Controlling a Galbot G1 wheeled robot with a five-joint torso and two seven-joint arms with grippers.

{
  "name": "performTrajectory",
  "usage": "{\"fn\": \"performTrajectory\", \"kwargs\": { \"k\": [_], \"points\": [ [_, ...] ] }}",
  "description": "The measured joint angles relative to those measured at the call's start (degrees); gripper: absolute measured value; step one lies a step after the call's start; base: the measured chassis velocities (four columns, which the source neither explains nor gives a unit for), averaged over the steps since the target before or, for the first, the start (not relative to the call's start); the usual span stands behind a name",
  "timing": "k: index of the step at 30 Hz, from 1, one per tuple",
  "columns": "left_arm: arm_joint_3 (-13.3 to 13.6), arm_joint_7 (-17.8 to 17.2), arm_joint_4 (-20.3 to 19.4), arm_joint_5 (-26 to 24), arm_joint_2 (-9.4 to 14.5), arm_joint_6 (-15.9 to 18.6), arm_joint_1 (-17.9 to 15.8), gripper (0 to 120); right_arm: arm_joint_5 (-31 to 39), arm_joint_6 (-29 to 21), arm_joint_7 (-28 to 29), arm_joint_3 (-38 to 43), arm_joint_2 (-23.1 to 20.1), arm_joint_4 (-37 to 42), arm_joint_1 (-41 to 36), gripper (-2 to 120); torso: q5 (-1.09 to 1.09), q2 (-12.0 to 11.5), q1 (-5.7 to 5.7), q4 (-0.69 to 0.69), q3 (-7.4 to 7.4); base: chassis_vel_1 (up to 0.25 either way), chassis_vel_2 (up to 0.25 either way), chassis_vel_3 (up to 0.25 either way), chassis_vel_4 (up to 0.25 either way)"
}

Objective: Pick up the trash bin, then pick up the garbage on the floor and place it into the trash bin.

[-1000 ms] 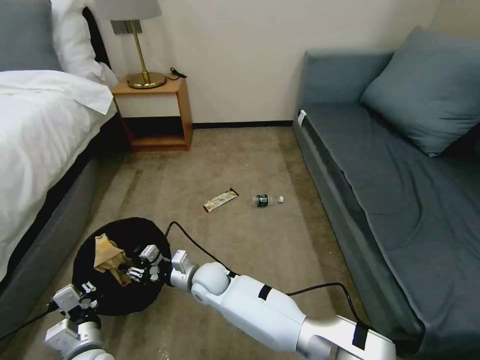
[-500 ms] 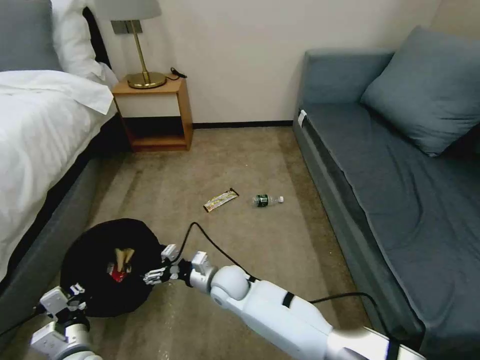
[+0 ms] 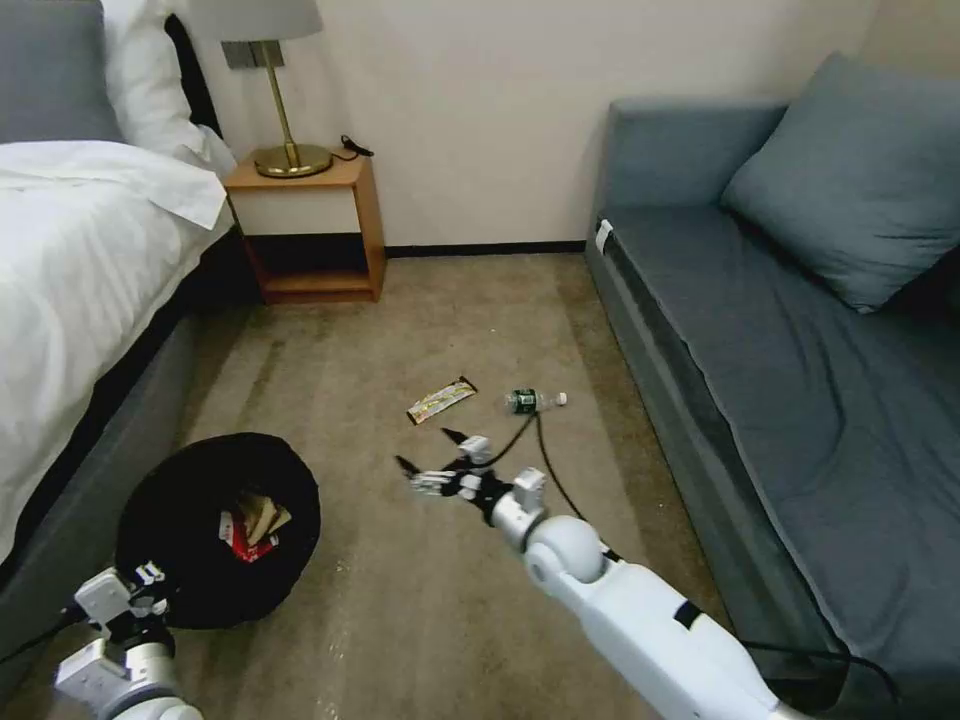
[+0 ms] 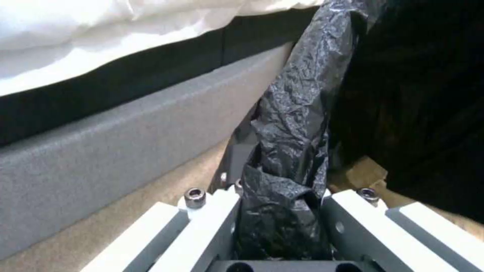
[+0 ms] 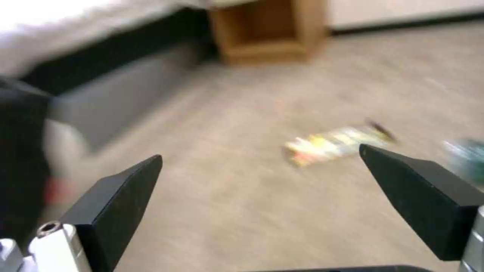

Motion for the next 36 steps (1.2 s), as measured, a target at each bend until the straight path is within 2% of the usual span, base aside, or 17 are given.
{"fn": "performTrajectory", "kwargs": {
  "k": [7, 20, 36],
  "points": [
    [-0.01, -0.09, -0.44, 0.0, 0.31, 0.09, 0.12, 3, 0.26, -2.33, 1.65, 3.36, 0.22, -4.22, 0.34, 100, -0.01, 0.0, 0.0, 0.0, 0.0, 0.0, 0.0, 0.0, 0.0],
    [-0.58, -0.13, -0.89, -0.02, 0.75, -0.47, 1.39, 3, -0.81, -2.85, 0.95, 3.26, 0.47, -3.05, 0.08, 100, -0.02, 0.0, 0.0, 0.02, 0.0, -0.027, 0.022, 0.022, -0.032],
    [0.12, 0.08, -1.71, 0.76, 0.67, -0.94, 2.09, 3, -1.58, -2.8, 0.85, 3.78, -0.74, -0.67, -2.49, 100, -0.02, 0.0, 0.0, 0.0, 0.0, -0.092, 0.087, 0.098, -0.092]
  ]
}}
